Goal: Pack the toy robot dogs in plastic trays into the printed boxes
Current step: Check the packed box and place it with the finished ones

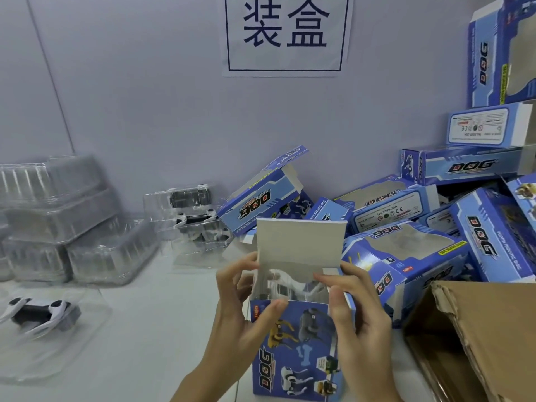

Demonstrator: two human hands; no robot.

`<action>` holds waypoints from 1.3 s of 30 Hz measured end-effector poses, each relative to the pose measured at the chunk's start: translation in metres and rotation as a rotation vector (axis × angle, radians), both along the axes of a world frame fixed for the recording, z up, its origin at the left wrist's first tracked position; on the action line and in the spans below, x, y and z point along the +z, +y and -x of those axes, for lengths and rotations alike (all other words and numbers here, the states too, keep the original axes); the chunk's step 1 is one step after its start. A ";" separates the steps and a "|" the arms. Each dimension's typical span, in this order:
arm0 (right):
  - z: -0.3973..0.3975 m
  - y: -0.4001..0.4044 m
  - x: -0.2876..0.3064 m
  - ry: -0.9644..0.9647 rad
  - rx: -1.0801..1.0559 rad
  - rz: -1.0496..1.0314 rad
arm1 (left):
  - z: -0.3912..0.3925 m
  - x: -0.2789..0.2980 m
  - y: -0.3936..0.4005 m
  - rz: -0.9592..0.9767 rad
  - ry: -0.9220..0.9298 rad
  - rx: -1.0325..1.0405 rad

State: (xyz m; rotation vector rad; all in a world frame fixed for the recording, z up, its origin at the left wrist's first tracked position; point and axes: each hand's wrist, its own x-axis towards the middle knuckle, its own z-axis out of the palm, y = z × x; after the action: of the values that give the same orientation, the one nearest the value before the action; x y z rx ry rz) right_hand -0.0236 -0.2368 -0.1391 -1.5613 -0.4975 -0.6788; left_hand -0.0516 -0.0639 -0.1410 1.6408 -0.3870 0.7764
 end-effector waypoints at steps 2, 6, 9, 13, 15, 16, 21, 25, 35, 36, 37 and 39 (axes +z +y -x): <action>-0.001 0.000 0.001 0.026 0.013 -0.010 | -0.001 -0.002 0.001 -0.031 -0.003 0.004; 0.000 -0.001 0.004 0.065 0.039 -0.007 | 0.000 -0.002 0.000 -0.013 0.007 -0.008; 0.001 0.000 0.005 0.081 0.073 -0.048 | 0.000 0.001 0.000 -0.006 0.021 -0.005; 0.004 0.002 0.006 0.105 0.080 -0.075 | 0.001 0.005 0.001 -0.054 0.002 -0.007; 0.006 0.004 0.007 0.066 0.089 -0.091 | 0.001 0.007 0.002 -0.047 0.004 -0.013; 0.006 0.005 0.006 0.051 0.107 -0.108 | 0.002 0.008 0.003 -0.039 0.007 -0.020; 0.010 0.006 0.008 0.046 0.206 -0.243 | 0.004 0.013 0.000 0.065 -0.011 -0.093; 0.010 0.006 0.008 0.056 0.206 -0.179 | 0.003 0.013 0.001 0.086 -0.040 -0.114; 0.008 0.007 0.008 0.029 0.055 -0.030 | 0.007 0.014 0.010 -0.105 -0.020 -0.129; 0.008 0.007 0.008 0.035 0.049 -0.020 | 0.008 0.016 0.008 -0.048 0.005 -0.145; 0.008 0.007 0.008 0.037 0.044 -0.012 | 0.009 0.018 0.006 0.014 0.029 -0.155; 0.008 0.007 0.009 0.029 0.035 -0.001 | 0.010 0.021 0.002 0.089 0.056 -0.148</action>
State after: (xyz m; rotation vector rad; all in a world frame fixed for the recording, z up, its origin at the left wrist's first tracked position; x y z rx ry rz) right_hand -0.0315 -0.2295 -0.1301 -1.5564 -0.5017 -0.6283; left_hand -0.0620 -0.0623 -0.1197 1.5289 -0.4233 0.6264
